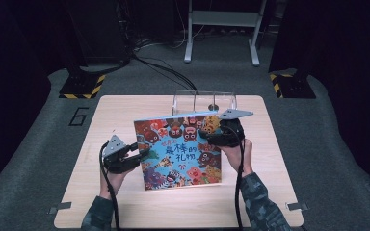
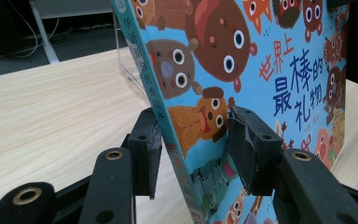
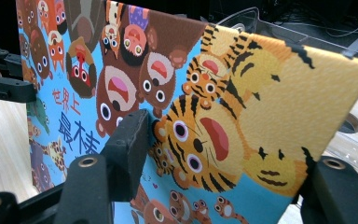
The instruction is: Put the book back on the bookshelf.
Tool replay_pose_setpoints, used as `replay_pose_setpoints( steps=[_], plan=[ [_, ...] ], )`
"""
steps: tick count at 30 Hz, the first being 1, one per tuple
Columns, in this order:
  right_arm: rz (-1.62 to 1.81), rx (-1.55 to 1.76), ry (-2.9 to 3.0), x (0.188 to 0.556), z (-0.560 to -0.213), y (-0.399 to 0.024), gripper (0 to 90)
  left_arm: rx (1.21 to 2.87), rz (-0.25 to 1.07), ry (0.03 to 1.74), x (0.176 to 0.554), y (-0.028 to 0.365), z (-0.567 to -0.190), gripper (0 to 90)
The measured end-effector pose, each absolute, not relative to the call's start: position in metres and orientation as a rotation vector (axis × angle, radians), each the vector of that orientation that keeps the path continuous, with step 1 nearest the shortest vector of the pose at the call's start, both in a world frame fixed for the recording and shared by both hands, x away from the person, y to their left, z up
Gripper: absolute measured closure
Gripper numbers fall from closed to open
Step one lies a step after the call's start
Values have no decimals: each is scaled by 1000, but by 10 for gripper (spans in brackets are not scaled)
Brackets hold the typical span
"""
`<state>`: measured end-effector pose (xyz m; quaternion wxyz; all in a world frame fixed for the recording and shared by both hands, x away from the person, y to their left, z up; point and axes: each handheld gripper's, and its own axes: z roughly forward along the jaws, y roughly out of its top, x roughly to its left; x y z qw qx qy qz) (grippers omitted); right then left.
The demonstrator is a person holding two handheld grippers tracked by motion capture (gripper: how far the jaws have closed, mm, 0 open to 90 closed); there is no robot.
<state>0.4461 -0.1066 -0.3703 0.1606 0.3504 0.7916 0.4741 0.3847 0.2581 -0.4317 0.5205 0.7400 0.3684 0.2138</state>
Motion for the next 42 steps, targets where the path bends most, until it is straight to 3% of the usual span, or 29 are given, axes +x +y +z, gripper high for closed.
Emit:
replay_pose_setpoints(
  steps=[11, 31, 42],
  plan=[
    [1330, 962, 2241, 446, -366, -103, 399, 1792, 615, 867, 385, 256, -424, 554],
    [1330, 893, 2231, 444, -364, -99, 413, 1795, 609, 841, 389, 264, -424, 566],
    [1354, 870, 2198, 444, -365, -100, 408, 1788, 705, 813, 385, 260, -424, 566]
  ],
)
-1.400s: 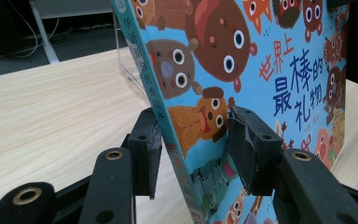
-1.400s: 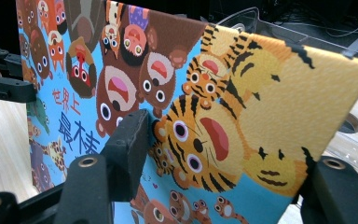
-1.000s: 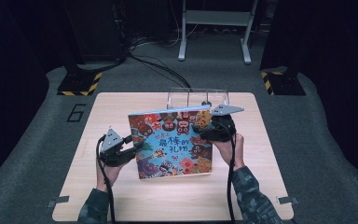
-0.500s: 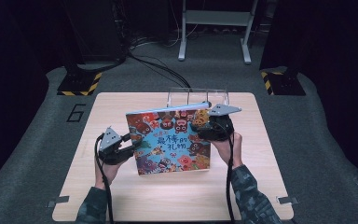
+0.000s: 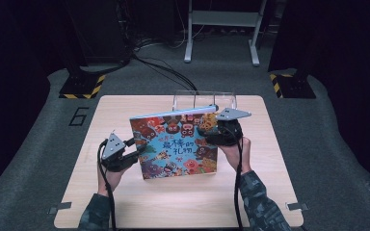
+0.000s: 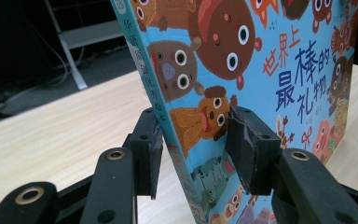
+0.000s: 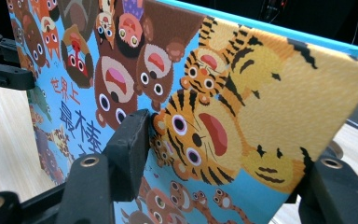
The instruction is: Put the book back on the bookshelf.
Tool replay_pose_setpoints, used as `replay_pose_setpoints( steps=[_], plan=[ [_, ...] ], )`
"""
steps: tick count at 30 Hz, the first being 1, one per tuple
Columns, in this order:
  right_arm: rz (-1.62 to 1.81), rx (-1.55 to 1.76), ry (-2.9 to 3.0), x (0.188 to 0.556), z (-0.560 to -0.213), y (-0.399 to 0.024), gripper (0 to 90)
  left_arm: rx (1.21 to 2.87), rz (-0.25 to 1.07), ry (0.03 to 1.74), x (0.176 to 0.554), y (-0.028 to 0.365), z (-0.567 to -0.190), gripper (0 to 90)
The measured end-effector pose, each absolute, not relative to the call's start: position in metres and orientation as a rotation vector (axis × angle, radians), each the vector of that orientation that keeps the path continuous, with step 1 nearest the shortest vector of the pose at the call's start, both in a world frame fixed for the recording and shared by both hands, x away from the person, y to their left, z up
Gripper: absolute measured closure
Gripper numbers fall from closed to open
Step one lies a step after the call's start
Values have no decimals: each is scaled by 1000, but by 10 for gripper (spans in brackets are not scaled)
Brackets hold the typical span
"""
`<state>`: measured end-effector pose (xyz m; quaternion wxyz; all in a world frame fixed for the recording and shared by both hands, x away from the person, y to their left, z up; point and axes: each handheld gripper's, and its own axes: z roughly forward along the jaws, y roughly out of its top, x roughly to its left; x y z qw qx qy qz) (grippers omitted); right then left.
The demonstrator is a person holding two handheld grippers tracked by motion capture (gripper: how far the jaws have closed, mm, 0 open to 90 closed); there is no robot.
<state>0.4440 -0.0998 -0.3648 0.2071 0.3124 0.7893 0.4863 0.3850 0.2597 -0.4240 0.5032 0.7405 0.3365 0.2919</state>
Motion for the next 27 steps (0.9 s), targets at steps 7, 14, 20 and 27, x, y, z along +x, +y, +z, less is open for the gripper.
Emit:
replay_pose_setpoints(
  steps=[7, 14, 20, 27],
  plan=[
    [1371, 832, 2198, 443, -365, -101, 412, 1765, 652, 816, 387, 264, -423, 578],
    [1399, 842, 2230, 441, -365, -106, 434, 1739, 526, 781, 391, 271, -419, 552],
    [1418, 845, 2239, 442, -365, -108, 434, 1757, 487, 742, 392, 272, -416, 526],
    [1433, 820, 2249, 444, -365, -110, 433, 1742, 419, 709, 392, 275, -416, 516]
  ],
)
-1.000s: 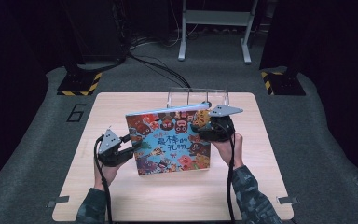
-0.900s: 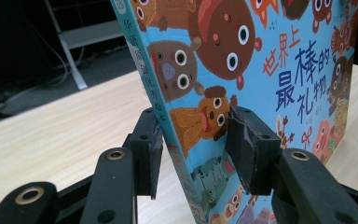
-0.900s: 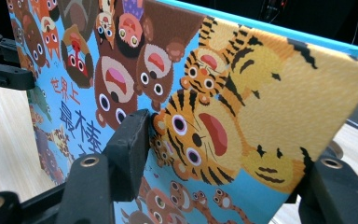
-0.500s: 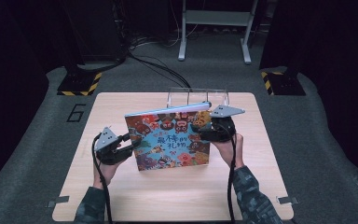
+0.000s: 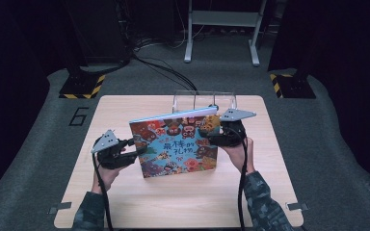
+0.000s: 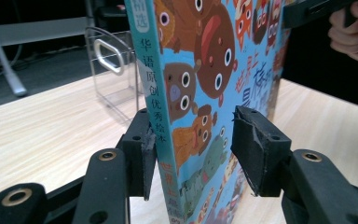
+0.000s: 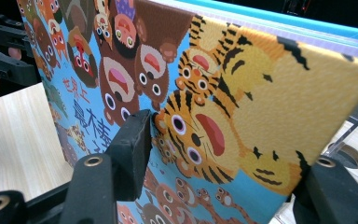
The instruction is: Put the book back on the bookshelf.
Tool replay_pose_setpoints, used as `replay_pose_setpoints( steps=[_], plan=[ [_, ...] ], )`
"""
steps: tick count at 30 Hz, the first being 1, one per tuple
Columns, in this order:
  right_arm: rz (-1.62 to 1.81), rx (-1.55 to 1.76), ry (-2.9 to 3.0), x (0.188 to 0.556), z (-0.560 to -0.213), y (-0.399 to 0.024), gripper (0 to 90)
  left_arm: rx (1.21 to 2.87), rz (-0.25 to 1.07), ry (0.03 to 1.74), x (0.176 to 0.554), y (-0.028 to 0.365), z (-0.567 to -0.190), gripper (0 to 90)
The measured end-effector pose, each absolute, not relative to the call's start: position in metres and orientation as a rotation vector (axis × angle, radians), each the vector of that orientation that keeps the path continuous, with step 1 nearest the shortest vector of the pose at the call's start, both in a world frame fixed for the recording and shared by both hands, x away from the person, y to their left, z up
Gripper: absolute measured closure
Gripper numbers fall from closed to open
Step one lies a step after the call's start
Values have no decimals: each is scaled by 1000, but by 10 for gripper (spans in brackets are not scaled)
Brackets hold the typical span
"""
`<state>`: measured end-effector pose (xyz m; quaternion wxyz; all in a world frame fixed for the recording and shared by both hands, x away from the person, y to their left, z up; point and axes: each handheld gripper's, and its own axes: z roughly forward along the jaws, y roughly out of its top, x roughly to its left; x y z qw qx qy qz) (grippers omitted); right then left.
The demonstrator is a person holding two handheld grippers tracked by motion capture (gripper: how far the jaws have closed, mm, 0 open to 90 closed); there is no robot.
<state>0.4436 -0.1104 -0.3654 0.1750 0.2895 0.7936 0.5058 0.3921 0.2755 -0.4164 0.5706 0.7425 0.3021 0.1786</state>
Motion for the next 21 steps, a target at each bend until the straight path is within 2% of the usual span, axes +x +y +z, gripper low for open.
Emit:
replay_pose_setpoints(
  steps=[4, 10, 21],
  plan=[
    [1429, 818, 2249, 443, -365, -109, 432, 1736, 405, 706, 394, 278, -417, 526],
    [1457, 838, 2251, 445, -365, -111, 423, 1778, 451, 702, 392, 277, -416, 645],
    [1439, 865, 2259, 447, -364, -109, 385, 1750, 542, 680, 381, 272, -421, 652]
  ],
)
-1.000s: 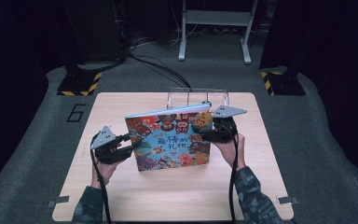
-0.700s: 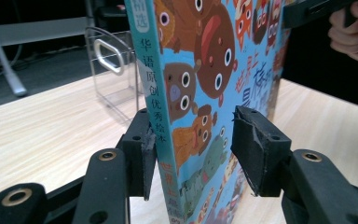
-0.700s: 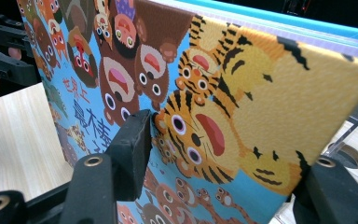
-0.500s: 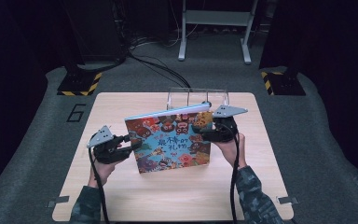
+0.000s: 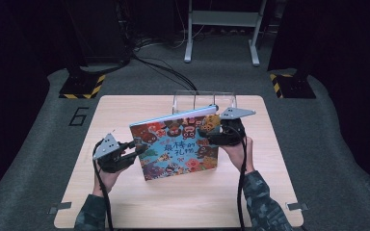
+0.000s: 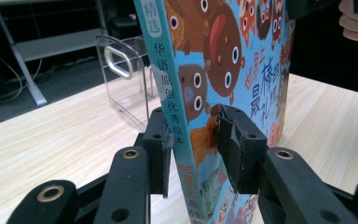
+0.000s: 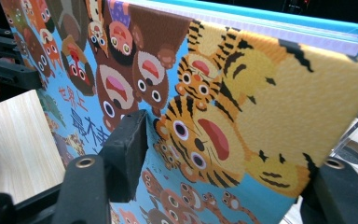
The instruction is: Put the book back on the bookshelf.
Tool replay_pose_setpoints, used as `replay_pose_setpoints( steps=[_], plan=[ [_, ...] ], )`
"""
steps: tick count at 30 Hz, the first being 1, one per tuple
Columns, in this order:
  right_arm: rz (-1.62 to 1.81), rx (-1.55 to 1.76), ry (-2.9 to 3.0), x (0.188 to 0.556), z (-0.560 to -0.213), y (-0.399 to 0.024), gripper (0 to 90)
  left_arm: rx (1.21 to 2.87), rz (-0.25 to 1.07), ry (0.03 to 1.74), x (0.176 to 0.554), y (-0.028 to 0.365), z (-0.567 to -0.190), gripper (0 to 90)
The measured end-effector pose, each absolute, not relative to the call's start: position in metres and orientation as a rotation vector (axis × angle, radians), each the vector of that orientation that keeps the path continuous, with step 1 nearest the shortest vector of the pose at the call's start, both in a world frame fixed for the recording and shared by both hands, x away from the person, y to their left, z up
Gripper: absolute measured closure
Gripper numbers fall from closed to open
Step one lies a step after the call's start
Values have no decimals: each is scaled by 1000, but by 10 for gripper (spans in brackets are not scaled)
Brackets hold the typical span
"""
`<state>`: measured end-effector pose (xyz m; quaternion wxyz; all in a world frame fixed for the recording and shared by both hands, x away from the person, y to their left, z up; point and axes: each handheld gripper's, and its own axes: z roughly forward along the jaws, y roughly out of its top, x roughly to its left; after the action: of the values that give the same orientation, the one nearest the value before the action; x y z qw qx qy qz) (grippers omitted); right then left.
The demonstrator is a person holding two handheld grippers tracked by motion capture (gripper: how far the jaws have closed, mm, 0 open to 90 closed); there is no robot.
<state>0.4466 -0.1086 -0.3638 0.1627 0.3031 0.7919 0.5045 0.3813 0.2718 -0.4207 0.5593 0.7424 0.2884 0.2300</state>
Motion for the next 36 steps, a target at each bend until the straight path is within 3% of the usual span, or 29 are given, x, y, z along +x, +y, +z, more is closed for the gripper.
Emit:
replay_pose_setpoints(
  steps=[9, 31, 36],
  plan=[
    [1445, 845, 2283, 447, -363, -107, 365, 1762, 612, 641, 368, 271, -421, 662],
    [1480, 811, 2275, 446, -365, -110, 379, 1709, 440, 599, 388, 269, -415, 573],
    [1477, 811, 2277, 445, -365, -111, 379, 1738, 530, 603, 391, 249, -406, 522]
  ],
)
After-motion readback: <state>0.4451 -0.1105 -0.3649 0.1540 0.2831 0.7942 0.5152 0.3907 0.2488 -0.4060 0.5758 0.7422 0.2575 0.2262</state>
